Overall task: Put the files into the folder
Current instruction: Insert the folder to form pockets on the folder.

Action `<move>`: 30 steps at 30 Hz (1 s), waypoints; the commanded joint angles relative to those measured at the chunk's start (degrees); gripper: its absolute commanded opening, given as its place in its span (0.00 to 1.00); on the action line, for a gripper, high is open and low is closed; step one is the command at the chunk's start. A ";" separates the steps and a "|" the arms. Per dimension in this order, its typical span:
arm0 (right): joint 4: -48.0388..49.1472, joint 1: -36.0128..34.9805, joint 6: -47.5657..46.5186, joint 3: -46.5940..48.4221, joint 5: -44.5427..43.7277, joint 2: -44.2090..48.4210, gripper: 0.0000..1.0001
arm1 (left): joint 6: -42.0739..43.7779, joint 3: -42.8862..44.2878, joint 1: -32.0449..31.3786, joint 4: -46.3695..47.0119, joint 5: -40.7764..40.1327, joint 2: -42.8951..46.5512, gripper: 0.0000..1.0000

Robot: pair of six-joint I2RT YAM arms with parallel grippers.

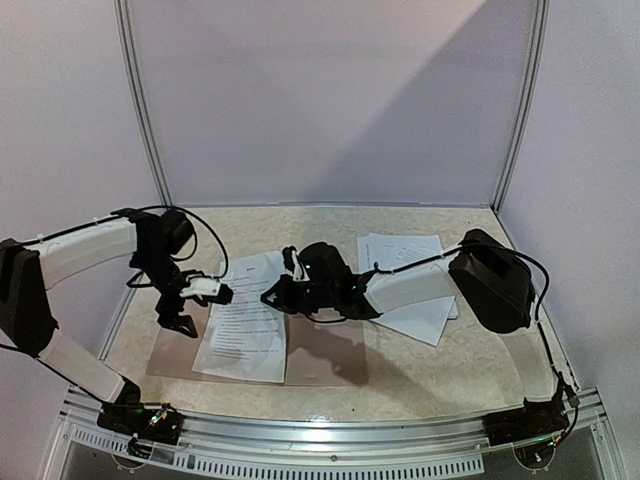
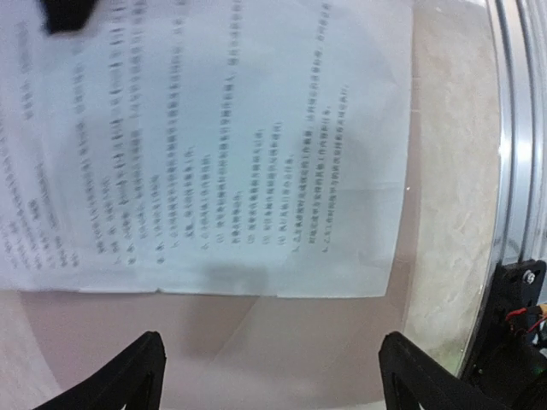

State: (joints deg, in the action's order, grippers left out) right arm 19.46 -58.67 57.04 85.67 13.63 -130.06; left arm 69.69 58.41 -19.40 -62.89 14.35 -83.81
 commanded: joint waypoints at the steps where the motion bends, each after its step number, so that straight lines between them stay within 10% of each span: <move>1: -1.24 -0.74 0.39 4.92 -0.17 -4.05 0.00 | -8.44 2.38 8.60 -6.50 -1.47 2.33 0.85; 10: -3.24 -2.26 1.89 11.89 -0.11 -8.83 0.00 | -11.42 -8.95 29.63 10.73 -25.15 -3.16 0.57; 23: -14.50 -3.05 0.36 13.64 -1.27 -7.08 0.34 | -12.62 -15.40 29.32 13.53 -23.23 -4.08 0.53; 30: -23.59 -3.03 1.06 12.91 2.51 -3.89 0.27 | -12.39 -17.19 28.43 13.09 -21.80 -3.82 0.49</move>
State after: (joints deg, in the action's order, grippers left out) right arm 3.05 -61.60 58.04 99.66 13.80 -138.30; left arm 57.39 43.40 9.85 -49.87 -9.47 -87.37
